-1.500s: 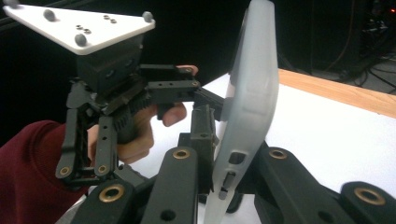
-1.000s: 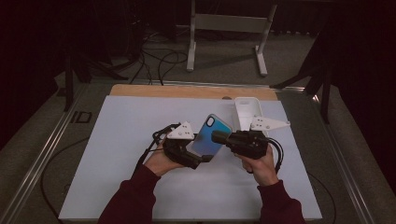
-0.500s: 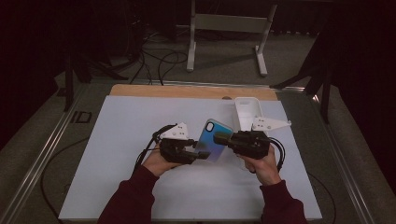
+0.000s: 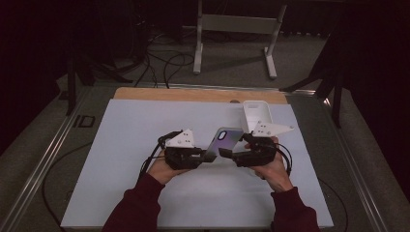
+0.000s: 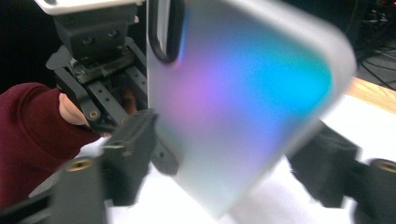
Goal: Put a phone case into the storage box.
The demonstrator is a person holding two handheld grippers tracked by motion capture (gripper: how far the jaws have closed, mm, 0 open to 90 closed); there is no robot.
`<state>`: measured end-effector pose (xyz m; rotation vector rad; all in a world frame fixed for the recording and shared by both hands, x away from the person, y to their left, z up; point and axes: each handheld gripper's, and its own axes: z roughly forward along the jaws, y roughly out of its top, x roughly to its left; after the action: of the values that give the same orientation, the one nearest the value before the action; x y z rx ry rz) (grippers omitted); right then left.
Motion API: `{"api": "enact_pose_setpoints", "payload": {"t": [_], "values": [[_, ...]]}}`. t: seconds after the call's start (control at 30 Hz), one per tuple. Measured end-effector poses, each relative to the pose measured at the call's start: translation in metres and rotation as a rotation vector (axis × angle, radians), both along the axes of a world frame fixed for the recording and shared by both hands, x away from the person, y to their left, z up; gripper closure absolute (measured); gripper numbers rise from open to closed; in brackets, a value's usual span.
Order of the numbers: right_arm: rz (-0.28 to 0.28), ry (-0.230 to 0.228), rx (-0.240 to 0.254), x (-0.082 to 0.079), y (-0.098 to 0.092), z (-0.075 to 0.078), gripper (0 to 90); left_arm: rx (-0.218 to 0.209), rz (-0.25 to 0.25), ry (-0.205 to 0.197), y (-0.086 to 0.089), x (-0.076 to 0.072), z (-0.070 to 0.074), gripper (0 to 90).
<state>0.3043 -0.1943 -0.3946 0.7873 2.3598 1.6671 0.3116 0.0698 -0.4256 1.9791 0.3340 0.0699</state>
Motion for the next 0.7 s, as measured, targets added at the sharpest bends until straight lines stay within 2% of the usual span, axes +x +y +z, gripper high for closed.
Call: {"api": "enact_pose_setpoints", "payload": {"t": [0.2,0.5,0.6,0.7], "values": [[-0.060,-0.009,0.003,-0.001,-0.004,0.001,15.3,0.019,0.056,-0.025,0.003,-0.003,0.003,80.8],[-0.145,0.008,0.004,-0.004,-0.004,0.007,14.0,0.059,0.150,-0.069,-0.004,-0.011,0.004,80.8],[-0.173,0.010,-0.010,-0.005,-0.003,0.009,14.1,0.065,0.202,-0.085,-0.004,-0.013,0.003,80.7],[-0.197,0.018,0.002,-0.005,-0.002,0.011,14.2,0.055,0.253,-0.085,-0.003,-0.013,0.002,80.7]]}}
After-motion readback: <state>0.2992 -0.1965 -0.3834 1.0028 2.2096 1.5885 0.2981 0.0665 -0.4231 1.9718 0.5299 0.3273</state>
